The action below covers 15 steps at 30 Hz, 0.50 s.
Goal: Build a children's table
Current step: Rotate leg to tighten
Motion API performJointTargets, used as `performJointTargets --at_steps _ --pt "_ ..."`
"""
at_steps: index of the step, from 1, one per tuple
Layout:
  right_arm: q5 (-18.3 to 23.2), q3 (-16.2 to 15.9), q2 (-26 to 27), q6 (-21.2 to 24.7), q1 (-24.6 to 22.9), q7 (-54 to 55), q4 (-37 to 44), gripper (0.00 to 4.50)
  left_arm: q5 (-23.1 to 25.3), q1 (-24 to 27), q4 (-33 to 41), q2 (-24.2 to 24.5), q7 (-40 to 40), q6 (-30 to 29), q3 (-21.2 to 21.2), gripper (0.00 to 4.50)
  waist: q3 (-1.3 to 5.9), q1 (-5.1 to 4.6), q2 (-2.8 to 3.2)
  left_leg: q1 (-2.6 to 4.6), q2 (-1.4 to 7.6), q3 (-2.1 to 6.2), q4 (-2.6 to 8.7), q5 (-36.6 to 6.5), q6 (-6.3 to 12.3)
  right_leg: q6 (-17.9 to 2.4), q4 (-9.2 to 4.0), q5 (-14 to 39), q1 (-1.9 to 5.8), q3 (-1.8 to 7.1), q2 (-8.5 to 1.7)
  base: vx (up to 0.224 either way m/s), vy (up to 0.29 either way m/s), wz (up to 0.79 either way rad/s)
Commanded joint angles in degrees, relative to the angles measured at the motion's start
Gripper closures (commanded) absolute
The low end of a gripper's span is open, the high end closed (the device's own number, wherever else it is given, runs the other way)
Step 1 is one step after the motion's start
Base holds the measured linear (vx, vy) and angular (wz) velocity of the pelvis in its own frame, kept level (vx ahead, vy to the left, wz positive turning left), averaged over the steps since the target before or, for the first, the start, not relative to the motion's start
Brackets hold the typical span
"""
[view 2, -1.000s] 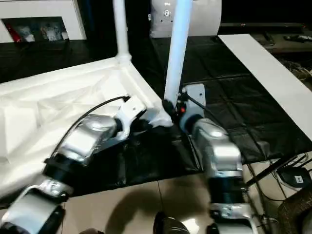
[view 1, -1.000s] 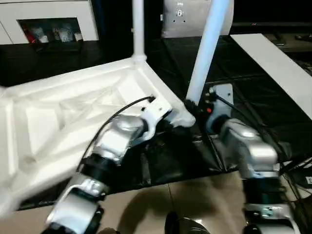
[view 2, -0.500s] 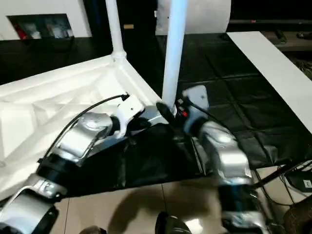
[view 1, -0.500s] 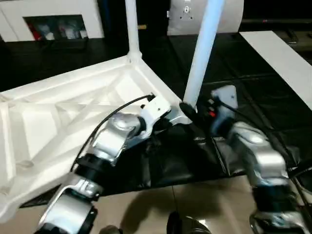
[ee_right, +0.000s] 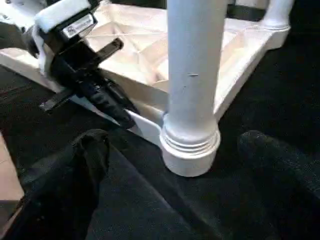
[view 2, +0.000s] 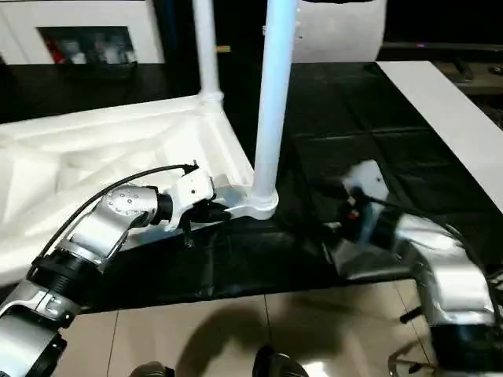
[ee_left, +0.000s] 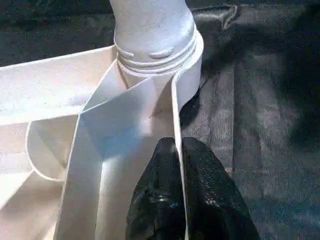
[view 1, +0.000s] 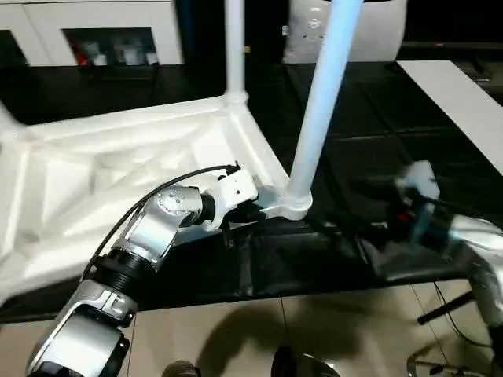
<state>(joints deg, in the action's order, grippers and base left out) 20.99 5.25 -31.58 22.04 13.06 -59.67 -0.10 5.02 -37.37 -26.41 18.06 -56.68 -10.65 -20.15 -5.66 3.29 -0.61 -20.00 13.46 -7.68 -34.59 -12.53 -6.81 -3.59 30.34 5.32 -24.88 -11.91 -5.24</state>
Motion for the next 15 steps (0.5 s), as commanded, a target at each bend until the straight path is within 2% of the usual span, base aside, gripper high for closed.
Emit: performJointTargets --at_steps 1,6,7,10,13,15 --pt "1.03 0.43 -1.04 0.09 -0.49 -0.70 1.30 0.06 0.25 -2.08 0.09 -0.41 -1.55 2.89 -1.19 4.50 5.80 0.32 0.00 -0.52 -0.83 -1.26 3.29 -4.80 6.81 1.33 -3.99 24.80 5.58 2.56 -2.30 0.000 0.000 0.00" --pt "0.09 -1.69 -1.15 -1.62 1.26 -1.75 -1.07 0.06 -0.96 -0.99 1.05 1.61 -9.52 7.33 -3.78 4.50 6.02 1.07 0.21 -0.49 -0.68 -1.29 3.34 -3.15 6.89 -1.04 -3.29 22.51 5.58 3.07 -2.73 0.000 0.000 0.00" --pt "-0.05 -2.32 -1.36 -1.79 1.71 -2.57 -1.50 0.06 -1.31 -0.78 1.31 1.97 -10.99 7.82 -4.04 4.50 6.02 1.30 0.08 -0.54 -0.67 -1.35 3.37 -2.87 6.86 -1.19 -3.15 22.46 5.59 3.16 -2.74 0.000 0.000 0.00" --pt "-0.47 -3.75 -1.97 -2.55 2.84 -4.96 -2.62 0.06 -1.92 -0.56 1.62 3.00 -14.30 9.49 -4.86 4.50 6.05 1.99 0.16 -0.39 -0.63 -1.44 3.42 -2.87 6.83 -1.43 -3.05 23.02 5.52 3.25 -2.84 0.000 0.000 0.00" --pt "0.28 -6.27 -3.38 -3.83 5.14 -12.19 -5.57 0.06 -2.20 -0.81 1.25 4.90 -19.06 12.31 -6.14 4.50 6.16 2.38 0.39 -0.45 -0.43 -1.38 3.43 -3.11 6.81 -1.55 -2.89 22.97 5.58 3.27 -2.80 0.000 0.000 0.00" --pt "0.33 -6.73 -3.63 -4.21 5.47 -13.39 -6.08 0.21 -2.25 -0.81 1.18 5.22 -19.87 12.96 -6.37 4.50 6.15 2.50 0.40 -0.45 -0.42 -1.49 3.37 -3.52 6.78 -1.54 -2.93 23.08 5.52 3.35 -2.80 0.000 0.000 0.00"
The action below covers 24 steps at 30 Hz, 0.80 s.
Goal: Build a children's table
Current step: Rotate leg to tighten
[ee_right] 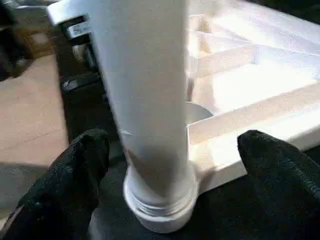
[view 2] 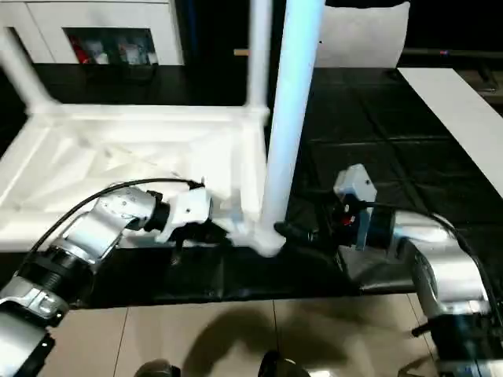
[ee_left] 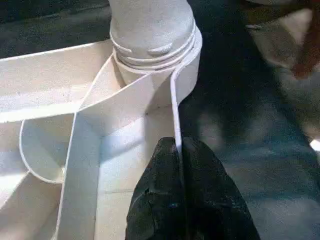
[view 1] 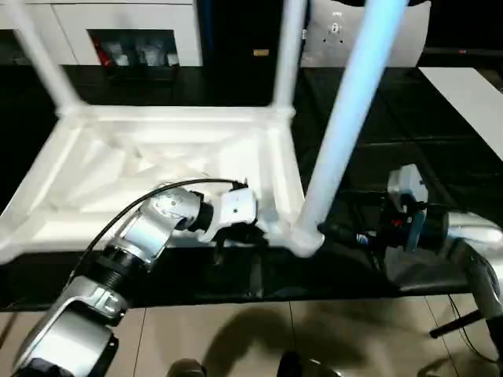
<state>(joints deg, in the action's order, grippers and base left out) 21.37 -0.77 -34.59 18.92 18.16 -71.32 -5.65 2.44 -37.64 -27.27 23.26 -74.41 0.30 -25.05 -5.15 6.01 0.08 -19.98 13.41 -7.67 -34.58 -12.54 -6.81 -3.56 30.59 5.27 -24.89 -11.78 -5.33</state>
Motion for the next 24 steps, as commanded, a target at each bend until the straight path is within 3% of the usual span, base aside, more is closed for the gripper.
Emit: performJointTargets --at_steps 1,7,8,12,24 --pt "0.14 -1.40 -0.95 -1.04 0.81 -3.29 -1.21 0.21 0.32 -0.55 1.94 0.40 -3.11 2.56 -1.72 4.50 5.57 -0.18 -0.33 -0.45 -0.33 -1.51 3.41 -3.58 6.65 -1.51 -3.22 23.33 5.49 3.27 -2.75 0.000 0.000 0.00" --pt "-0.09 -4.57 -2.14 -2.10 2.64 -9.09 -3.90 0.76 0.24 -0.74 1.50 1.77 -6.88 4.97 -2.72 4.50 5.41 -0.11 -0.34 -0.49 -0.54 -1.65 3.34 -4.67 6.01 -0.57 -3.56 25.49 5.46 3.03 -2.52 0.000 0.000 0.00" --pt "-0.84 -6.24 -1.61 -3.34 4.04 -11.42 -5.67 0.76 0.23 -1.07 1.27 2.28 -8.46 6.08 -3.23 4.50 5.25 -0.21 -0.40 -0.64 -0.71 -1.64 3.33 -5.50 5.88 0.09 -3.64 26.83 5.47 2.82 -2.43 0.000 0.000 0.00" --pt "-1.53 -7.34 -0.41 -4.79 5.42 -12.64 -7.53 1.21 -0.01 -1.31 1.20 2.45 -9.62 6.74 -3.55 4.50 5.05 -0.36 -0.32 -0.55 -0.79 -1.69 3.35 -6.00 5.50 1.03 -4.01 27.99 5.32 2.71 -2.32 0.000 0.000 0.00" --pt "-2.28 -11.03 2.56 -6.89 7.45 -14.68 -9.74 2.06 0.17 -1.46 1.43 2.05 -10.71 7.47 -3.99 4.50 4.75 -0.71 -0.22 -0.54 -0.56 -1.55 3.50 -5.94 5.62 0.16 -3.82 26.90 5.24 2.91 -2.31 0.000 0.000 0.00"
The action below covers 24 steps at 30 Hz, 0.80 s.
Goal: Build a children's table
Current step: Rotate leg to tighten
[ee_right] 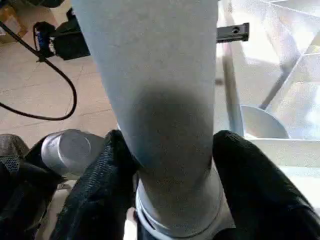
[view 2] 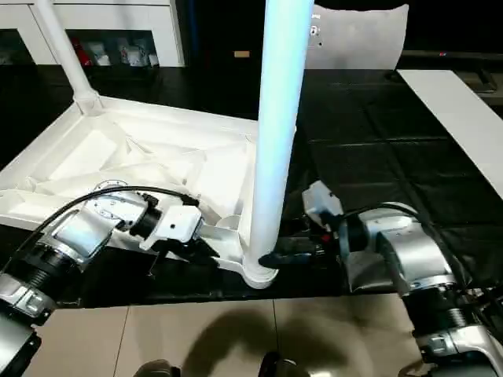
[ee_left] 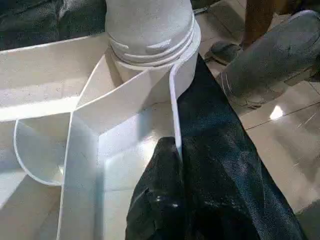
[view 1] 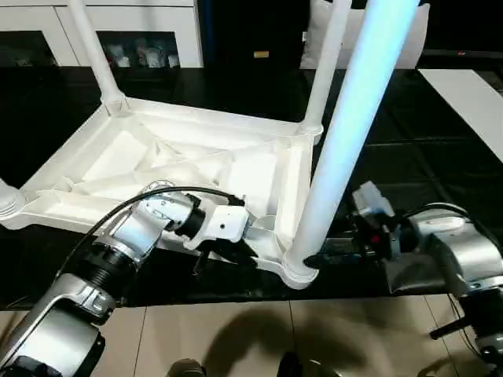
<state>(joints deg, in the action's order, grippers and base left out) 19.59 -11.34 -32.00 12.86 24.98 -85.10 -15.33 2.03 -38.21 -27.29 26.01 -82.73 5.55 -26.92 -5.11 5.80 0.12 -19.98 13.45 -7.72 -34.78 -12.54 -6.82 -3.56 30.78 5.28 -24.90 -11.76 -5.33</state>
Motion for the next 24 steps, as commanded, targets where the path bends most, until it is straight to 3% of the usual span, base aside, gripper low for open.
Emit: performJointTargets --at_steps 1,7,11,14,16,17,20,21,22,23,24 --pt "-0.50 -0.46 -0.03 -0.83 0.63 -0.91 -0.07 2.24 0.57 -0.89 1.45 -0.70 -2.38 2.23 -2.12 4.50 4.73 -0.48 -0.25 -0.60 -0.58 -1.47 3.72 -5.79 5.70 0.02 -3.92 26.63 5.33 2.92 -2.32 0.000 0.000 0.00" --pt "1.06 -1.00 0.62 1.59 0.50 -3.24 0.15 2.52 0.16 -1.03 1.17 -0.76 -2.34 1.53 -1.70 4.50 4.51 -0.56 -0.38 -0.62 -0.68 -1.53 3.74 -5.95 5.86 0.27 -4.06 27.23 5.31 2.92 -2.31 0.000 0.000 0.00" --pt "6.62 1.32 1.91 8.56 -4.23 1.16 6.85 2.55 -0.63 -0.37 2.09 -2.54 2.94 -5.63 0.94 4.50 4.31 -0.41 -0.38 -0.33 -0.64 -1.56 3.84 -6.20 5.46 1.02 -4.43 28.31 5.21 2.90 -2.29 0.000 0.000 0.00" --pt "7.20 1.71 2.17 9.17 -4.79 2.13 7.59 2.56 -0.58 -0.32 2.24 -2.86 3.95 -6.74 1.32 4.50 4.13 -0.76 -0.59 -0.52 -0.92 -1.59 3.76 -7.09 5.28 2.06 -4.85 29.83 5.18 2.48 -2.14 0.000 0.000 0.00" --pt "5.26 3.87 6.43 10.25 -7.46 13.79 10.84 2.56 -0.20 0.03 3.59 -5.36 10.42 -12.56 3.24 4.50 3.76 -0.91 -0.48 -0.19 -0.94 -1.68 3.86 -7.23 4.73 2.80 -5.28 30.93 4.89 2.55 -2.03 0.000 0.000 0.00" --pt "4.04 4.53 8.19 10.41 -7.85 18.06 11.47 2.56 -0.17 0.09 4.06 -6.20 12.17 -14.52 3.76 4.50 3.54 -1.08 -0.31 0.09 -1.03 -1.69 3.85 -8.17 4.15 3.39 -5.94 32.61 4.72 2.06 -2.03 0.000 0.000 0.00" --pt "2.18 5.50 10.77 10.80 -8.16 24.01 12.26 2.56 -0.17 0.15 4.73 -7.37 14.38 -17.30 4.43 4.50 3.60 -2.93 -0.31 -0.72 -1.14 -1.19 3.80 -10.35 3.66 7.01 -6.89 33.51 5.80 0.46 -1.60 0.000 0.000 0.00" --pt "0.23 6.66 14.14 12.38 -7.36 31.15 12.45 2.56 0.10 -0.02 4.75 -9.23 17.83 -19.94 5.15 4.50 3.20 -3.78 0.91 -0.08 -0.66 -0.94 3.96 -12.62 4.17 7.02 -7.58 34.05 5.68 0.01 -1.71 0.000 0.000 0.00" --pt "0.00 6.81 14.55 12.61 -7.27 32.04 12.51 2.56 0.13 -0.04 4.77 -9.45 18.26 -20.29 5.23 4.50 2.95 -4.55 0.81 -0.12 -0.13 -0.80 4.07 -13.74 4.20 6.72 -7.76 33.56 5.82 -0.04 -1.63 0.000 0.000 0.00" --pt "0.00 6.81 14.55 12.61 -7.27 32.04 12.51 2.56 0.13 -0.04 4.77 -9.45 18.26 -20.29 5.23 4.50 3.04 -5.42 1.06 -0.46 0.87 0.05 4.47 -16.25 4.14 6.55 -7.17 32.74 6.82 -0.43 -2.22 0.000 0.000 0.00" --pt "-1.75 7.82 17.76 14.28 -6.34 38.91 12.72 2.56 0.28 -0.26 4.67 -11.22 21.33 -22.77 5.84 4.50 2.95 -6.27 1.21 -0.77 2.08 0.82 5.32 -19.09 4.31 5.95 -5.87 30.35 7.28 0.63 -2.54 0.000 0.000 0.00"
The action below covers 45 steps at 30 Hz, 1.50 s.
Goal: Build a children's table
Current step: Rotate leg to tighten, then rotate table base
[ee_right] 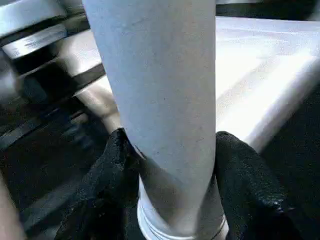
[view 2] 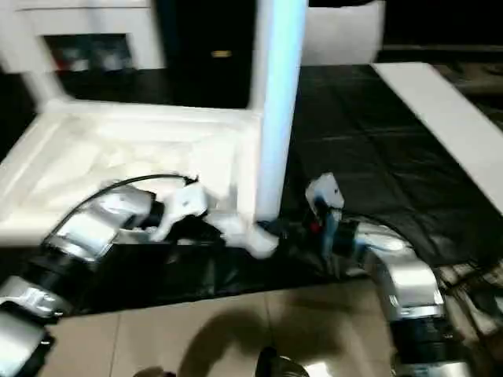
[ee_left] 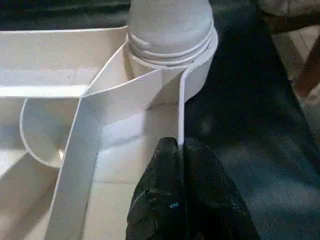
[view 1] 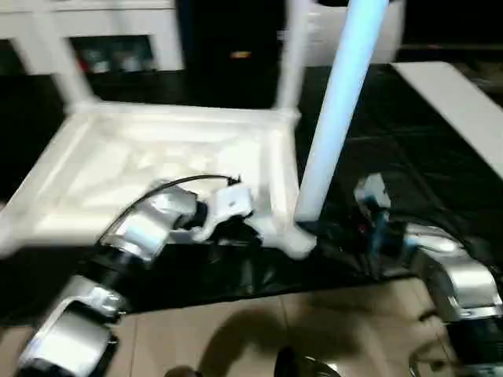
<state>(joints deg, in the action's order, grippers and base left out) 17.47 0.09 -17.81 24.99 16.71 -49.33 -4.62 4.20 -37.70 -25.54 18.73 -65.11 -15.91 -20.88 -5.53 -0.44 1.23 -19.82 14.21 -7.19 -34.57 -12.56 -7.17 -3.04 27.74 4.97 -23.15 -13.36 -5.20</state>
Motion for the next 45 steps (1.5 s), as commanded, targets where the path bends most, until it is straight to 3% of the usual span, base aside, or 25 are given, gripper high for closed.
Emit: performJointTargets --at_steps 1,2,3,4,5,6,7,8,9,10,11,15,18,20,21,24,28,29,31,34,35,36,38,41,45 --pt "-0.53 -3.10 5.19 2.97 2.60 6.71 1.90 2.56 -1.68 -1.01 2.56 -4.92 5.38 -2.30 0.20 4.50 3.31 -0.26 0.15 -0.70 1.28 0.29 5.19 -19.95 4.61 4.81 -2.68 30.60 5.19 2.60 -2.82 0.000 0.000 0.00" --pt "-1.98 -2.54 7.16 3.70 3.56 11.19 1.39 2.56 -1.30 -1.50 1.85 -6.13 7.66 -3.29 0.72 4.50 2.84 -1.26 -0.16 -0.23 -0.27 -0.28 4.49 -20.29 4.11 4.99 -3.90 33.86 4.49 2.10 -2.68 0.000 0.000 0.00" --pt "-4.62 -1.31 10.74 4.69 5.45 19.38 -0.01 2.56 -0.59 -2.62 0.23 -8.39 12.22 -4.73 1.81 4.50 2.65 -1.97 -0.16 0.04 -1.70 -0.77 3.43 -18.37 3.59 6.15 -5.32 37.65 4.19 0.78 -2.66 0.000 0.000 0.00" --pt "-5.50 -0.82 12.14 5.23 6.01 22.85 -0.26 2.56 -0.13 -3.00 -0.12 -9.33 14.19 -5.60 2.36 4.50 2.78 -2.38 0.00 0.07 -1.91 -0.86 3.08 -17.68 3.52 6.59 -5.78 38.42 4.07 0.19 -2.62 0.000 0.000 0.00" --pt "-6.40 -0.24 13.89 5.43 6.85 26.67 -1.04 2.56 0.15 -3.54 -0.65 -10.47 16.42 -6.35 3.07 4.50 3.06 -3.00 0.27 -0.12 -1.57 -0.55 3.03 -17.31 3.93 7.60 -5.77 37.49 4.78 -0.20 -2.62 0.000 0.000 0.00" --pt "-6.79 0.28 15.43 5.13 7.42 29.74 -1.62 2.56 0.47 -3.95 -0.98 -11.42 18.61 -6.92 3.73 4.50 3.20 -3.19 0.67 -1.11 0.15 0.43 3.96 -17.34 5.00 7.20 -4.03 33.24 5.87 1.03 -3.18 0.000 0.000 0.00" --pt "-7.02 0.55 16.30 4.91 7.72 31.42 -1.93 2.56 0.66 -4.18 -1.14 -11.95 19.85 -7.26 4.10 4.50 3.16 -3.23 0.76 -1.45 0.98 0.86 4.46 -17.72 5.42 6.40 -2.87 30.86 5.88 1.95 -3.42 0.000 0.000 0.00" --pt "-7.65 0.95 17.49 4.71 8.15 33.48 -2.23 2.56 1.01 -4.49 -1.37 -12.73 21.61 -7.73 4.64 4.50 2.94 -3.34 0.57 -0.93 0.99 0.76 4.88 -18.86 5.67 4.53 -2.36 29.18 5.02 3.02 -3.57 0.000 0.000 0.00" --pt "-8.01 1.14 18.05 4.69 8.31 34.41 -2.23 2.21 1.20 -4.62 -1.42 -13.11 22.49 -8.03 4.89 4.50 2.96 -3.72 -0.18 -0.28 -2.03 -0.54 3.55 -16.35 4.73 4.27 -4.20 33.17 3.97 2.20 -3.33 0.000 0.000 0.00" --pt "-8.01 1.14 18.05 4.69 8.31 34.41 -2.23 2.00 1.20 -4.62 -1.42 -13.11 22.49 -8.03 4.89 4.50 3.11 -3.62 -0.23 -0.30 -3.10 -0.97 3.18 -14.16 4.66 4.10 -4.38 34.19 3.88 1.99 -3.41 0.000 0.000 0.00" --pt "-9.42 0.51 18.74 3.41 8.48 35.27 -2.69 1.86 1.08 -4.28 -0.52 -13.83 23.31 -8.48 4.94 4.50 3.50 -3.52 -0.25 -1.47 -3.41 -1.01 3.33 -9.95 5.84 3.52 -3.63 31.92 4.74 2.15 -3.27 0.054 0.006 0.04" --pt "-10.25 0.46 19.01 0.66 8.16 35.33 -2.37 1.42 1.66 -3.34 0.73 -13.44 22.64 -7.88 4.27 4.50 4.16 -2.76 -0.25 -1.79 -2.41 -0.63 3.36 -0.93 9.16 -2.28 -1.09 18.84 4.34 3.68 -2.90 0.054 -0.011 0.04" --pt "-10.27 0.45 18.15 0.04 7.68 35.16 -1.68 1.21 1.89 -3.29 0.59 -12.75 22.53 -6.98 4.08 4.50 4.62 -2.32 -0.12 -2.00 -2.23 -0.46 3.12 3.75 11.67 -4.69 0.23 13.71 4.57 4.18 -2.87 0.018 -0.003 0.02" --pt "-10.21 0.88 15.79 -0.85 5.80 33.81 0.06 1.00 1.90 -2.86 0.37 -11.48 22.08 -5.60 4.13 4.50 4.74 -1.69 -0.27 -1.95 -2.08 -0.40 2.82 7.67 14.12 -6.17 1.07 9.47 4.25 4.55 -2.67 0.000 0.000 0.00" --pt "-10.00 1.12 15.27 -0.83 5.24 33.44 0.60 0.94 1.87 -2.73 0.30 -11.16 21.93 -5.25 4.18 4.50 4.50 -1.33 -0.50 -1.75 -2.18 -0.71 2.83 6.75 14.76 -6.53 0.93 10.52 3.91 4.81 -2.65 0.000 0.000 0.00" --pt "-10.26 1.59 13.33 -1.87 2.17 31.27 3.42 0.65 2.33 -2.21 -0.22 -9.73 21.74 -2.96 4.21 4.50 4.41 -0.90 -0.73 -2.01 -2.41 -1.00 2.91 4.34 13.87 -5.44 0.62 14.66 4.17 4.92 -2.70 0.000 0.000 0.00" --pt "-8.79 1.54 9.91 -3.05 -3.44 27.42 8.49 0.32 2.43 -1.59 -1.38 -7.66 21.26 0.64 4.53 4.50 3.86 -0.21 -0.83 -1.61 -2.69 -1.47 3.27 -1.98 10.12 -0.96 -1.07 23.94 3.88 4.55 -2.36 0.000 0.000 0.00" --pt "-8.39 1.54 9.59 -3.02 -3.94 27.10 8.98 0.12 2.32 -1.54 -1.48 -7.48 21.20 0.88 4.56 4.50 3.58 -0.31 -0.94 -1.64 -2.92 -1.53 3.39 -4.69 8.83 1.67 -1.78 27.44 3.89 4.15 -2.16 0.000 0.000 0.00" --pt "-7.88 1.35 8.46 -2.53 -5.56 25.92 10.92 0.05 2.22 -1.27 -1.49 -7.00 21.10 2.17 4.69 4.50 3.47 -0.44 -0.44 -1.48 -3.04 -1.47 3.34 -6.36 8.13 3.31 -2.44 29.57 3.79 3.73 -1.98 0.000 0.000 0.00" --pt "-7.24 0.79 6.80 -2.53 -7.88 23.45 13.77 0.05 1.65 -1.10 -1.60 -6.75 21.61 2.82 5.45 4.50 3.56 -0.73 -0.49 -1.50 -3.06 -1.32 3.32 -8.83 7.40 6.66 -3.41 31.37 3.96 2.89 -1.62 0.000 0.000 0.00" --pt "-7.10 0.68 6.38 -2.41 -8.45 22.93 14.56 0.00 1.03 -1.03 -1.35 -6.68 20.99 2.74 5.70 4.06 3.55 -0.89 -0.47 -1.49 -3.01 -1.23 3.34 -9.42 7.28 7.35 -3.67 31.57 3.94 2.68 -1.54 0.000 0.000 0.00" --pt "-6.84 0.59 6.03 -2.63 -9.01 22.29 15.40 0.00 0.40 -0.77 -0.42 -6.52 20.22 2.27 5.92 3.96 3.93 -1.04 -0.69 -1.69 -2.87 -1.09 3.38 -9.16 7.40 7.49 -3.56 30.52 4.32 2.64 -1.64 0.000 0.000 0.00" --pt "-5.73 0.61 5.79 -3.37 -9.73 21.11 17.05 0.00 -1.37 0.01 1.61 -6.16 18.61 0.97 6.55 3.92 3.98 -0.93 -0.42 -1.63 -2.51 -0.92 3.50 -8.18 7.81 6.18 -3.30 28.66 4.12 3.00 -2.03 0.000 0.000 0.00" --pt "-4.95 -0.07 5.55 -3.48 -9.64 20.53 18.04 0.00 -2.79 0.96 3.69 -5.49 17.31 -0.48 7.12 3.67 4.04 -0.73 -0.89 -1.21 -2.13 -0.94 3.69 -7.37 8.16 2.59 -2.64 27.34 3.65 3.71 -2.48 0.000 0.000 0.00" --pt "-5.30 -1.90 5.73 -3.71 -8.34 19.73 18.19 0.00 -3.53 3.64 8.83 -1.91 15.63 -3.78 8.11 3.38 4.24 -0.32 -0.58 -1.35 -1.74 -0.83 3.82 -4.19 8.61 -0.74 -1.30 23.38 3.69 4.55 -2.85 0.000 0.000 0.00"
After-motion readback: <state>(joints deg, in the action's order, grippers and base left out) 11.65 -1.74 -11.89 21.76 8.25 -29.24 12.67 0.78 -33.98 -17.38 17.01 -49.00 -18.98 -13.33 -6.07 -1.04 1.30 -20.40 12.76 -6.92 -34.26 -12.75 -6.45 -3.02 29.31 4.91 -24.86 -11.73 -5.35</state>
